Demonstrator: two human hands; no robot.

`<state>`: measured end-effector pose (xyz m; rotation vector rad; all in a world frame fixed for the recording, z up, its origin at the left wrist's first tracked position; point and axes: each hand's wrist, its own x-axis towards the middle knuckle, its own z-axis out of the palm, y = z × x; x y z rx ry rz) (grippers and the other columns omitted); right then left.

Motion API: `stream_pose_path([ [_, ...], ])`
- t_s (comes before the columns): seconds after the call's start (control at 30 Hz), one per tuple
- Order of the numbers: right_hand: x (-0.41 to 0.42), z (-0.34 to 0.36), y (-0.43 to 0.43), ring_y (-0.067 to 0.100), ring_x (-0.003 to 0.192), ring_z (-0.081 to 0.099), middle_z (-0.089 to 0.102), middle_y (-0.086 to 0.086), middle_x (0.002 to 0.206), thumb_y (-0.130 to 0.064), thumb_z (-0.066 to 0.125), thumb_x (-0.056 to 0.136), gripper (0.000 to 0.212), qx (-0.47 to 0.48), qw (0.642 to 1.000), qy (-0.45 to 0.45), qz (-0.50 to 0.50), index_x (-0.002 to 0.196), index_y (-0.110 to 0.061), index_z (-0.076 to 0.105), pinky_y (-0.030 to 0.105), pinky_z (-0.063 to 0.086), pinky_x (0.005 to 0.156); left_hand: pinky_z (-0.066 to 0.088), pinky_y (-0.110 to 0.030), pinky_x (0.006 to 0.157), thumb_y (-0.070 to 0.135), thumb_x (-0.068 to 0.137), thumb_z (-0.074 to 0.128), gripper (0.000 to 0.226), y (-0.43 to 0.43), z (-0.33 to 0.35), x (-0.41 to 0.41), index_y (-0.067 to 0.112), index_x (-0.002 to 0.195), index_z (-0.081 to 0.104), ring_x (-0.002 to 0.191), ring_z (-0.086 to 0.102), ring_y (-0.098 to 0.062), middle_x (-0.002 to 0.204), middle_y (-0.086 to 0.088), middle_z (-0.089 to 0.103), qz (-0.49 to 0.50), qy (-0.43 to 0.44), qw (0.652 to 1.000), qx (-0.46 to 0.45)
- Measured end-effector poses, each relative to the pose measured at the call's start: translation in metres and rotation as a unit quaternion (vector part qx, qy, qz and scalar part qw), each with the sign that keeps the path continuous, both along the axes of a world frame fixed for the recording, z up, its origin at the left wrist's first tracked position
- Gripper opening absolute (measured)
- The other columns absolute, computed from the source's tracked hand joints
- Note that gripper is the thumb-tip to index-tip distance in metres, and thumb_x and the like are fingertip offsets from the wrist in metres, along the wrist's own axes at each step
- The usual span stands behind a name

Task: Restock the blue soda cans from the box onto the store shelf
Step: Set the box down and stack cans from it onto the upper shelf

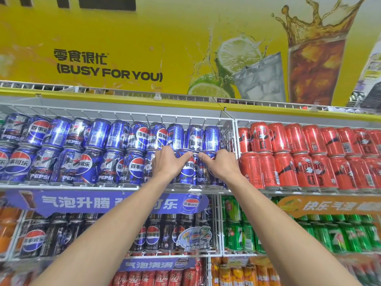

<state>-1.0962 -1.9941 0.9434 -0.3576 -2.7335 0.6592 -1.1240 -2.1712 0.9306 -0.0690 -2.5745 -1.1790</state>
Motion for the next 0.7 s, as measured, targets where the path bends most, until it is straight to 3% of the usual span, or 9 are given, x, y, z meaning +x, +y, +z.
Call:
stream_pose_path([
  [0.13,0.010,0.002,0.000,0.033,0.075,0.063,0.060,0.012,0.082,-0.071,0.050,0.092,0.061,0.049,0.999,-0.009,0.021,0.071,-0.014,0.049,0.039,0.050,0.066,0.051,-0.038,0.069,0.067,0.087,0.058,0.059,-0.007,0.009,0.013,0.009,0.083,0.055,0.074,0.061,-0.025,0.081,-0.005,0.062,-0.051,-0.010,0.996,-0.075],
  [0.2,0.024,0.005,-0.002,0.035,0.093,0.066,0.063,0.015,0.102,-0.068,0.049,0.094,0.061,0.061,0.998,-0.013,0.030,0.098,-0.008,0.058,0.041,0.051,0.074,0.052,-0.044,0.085,0.064,0.093,0.051,0.061,-0.018,0.014,0.027,0.007,0.114,0.059,0.103,0.063,-0.030,0.113,-0.010,0.065,-0.079,-0.003,0.986,-0.148],
  [0.27,0.038,0.008,-0.003,0.035,0.107,0.063,0.061,0.016,0.121,-0.065,0.047,0.096,0.064,0.074,0.996,-0.014,0.044,0.121,-0.006,0.056,0.045,0.053,0.084,0.049,-0.048,0.095,0.060,0.096,0.048,0.064,-0.031,0.018,0.039,0.007,0.132,0.052,0.119,0.057,-0.033,0.129,-0.014,0.059,-0.103,0.013,0.968,-0.230],
  [0.37,0.074,0.014,-0.011,0.035,0.126,0.055,0.051,0.017,0.142,-0.060,0.048,0.099,0.068,0.104,0.993,-0.014,0.062,0.143,-0.009,0.045,0.051,0.050,0.101,0.049,-0.048,0.097,0.060,0.097,0.048,0.067,-0.051,0.026,0.068,0.012,0.143,0.045,0.122,0.054,-0.034,0.129,-0.015,0.055,-0.144,0.042,0.925,-0.350],
  [0.43,0.100,0.016,-0.020,0.036,0.132,0.051,0.046,0.017,0.147,-0.059,0.047,0.099,0.069,0.128,0.989,-0.009,0.068,0.147,-0.010,0.040,0.053,0.048,0.105,0.047,-0.048,0.099,0.061,0.097,0.046,0.069,-0.062,0.027,0.091,0.015,0.148,0.039,0.125,0.052,-0.033,0.135,-0.014,0.052,-0.170,0.042,0.895,-0.410],
  [0.57,0.159,0.016,-0.047,0.037,0.136,0.046,0.043,0.019,0.151,-0.057,0.049,0.099,0.070,0.176,0.981,-0.033,0.073,0.150,-0.011,0.037,0.054,0.045,0.108,0.042,-0.049,0.104,0.061,0.097,0.045,0.071,-0.083,0.022,0.141,0.020,0.154,0.034,0.132,0.047,-0.033,0.144,-0.013,0.046,-0.214,0.032,0.868,-0.447],
  [0.7,0.212,-0.007,-0.085,0.039,0.140,0.039,0.037,0.020,0.155,-0.059,0.049,0.098,0.073,0.203,0.973,-0.072,0.078,0.154,-0.013,0.034,0.054,0.041,0.112,0.045,-0.050,0.103,0.060,0.098,0.045,0.066,-0.114,0.001,0.191,0.016,0.146,0.042,0.129,0.049,-0.034,0.141,-0.015,0.048,-0.231,0.037,0.842,-0.485],
])
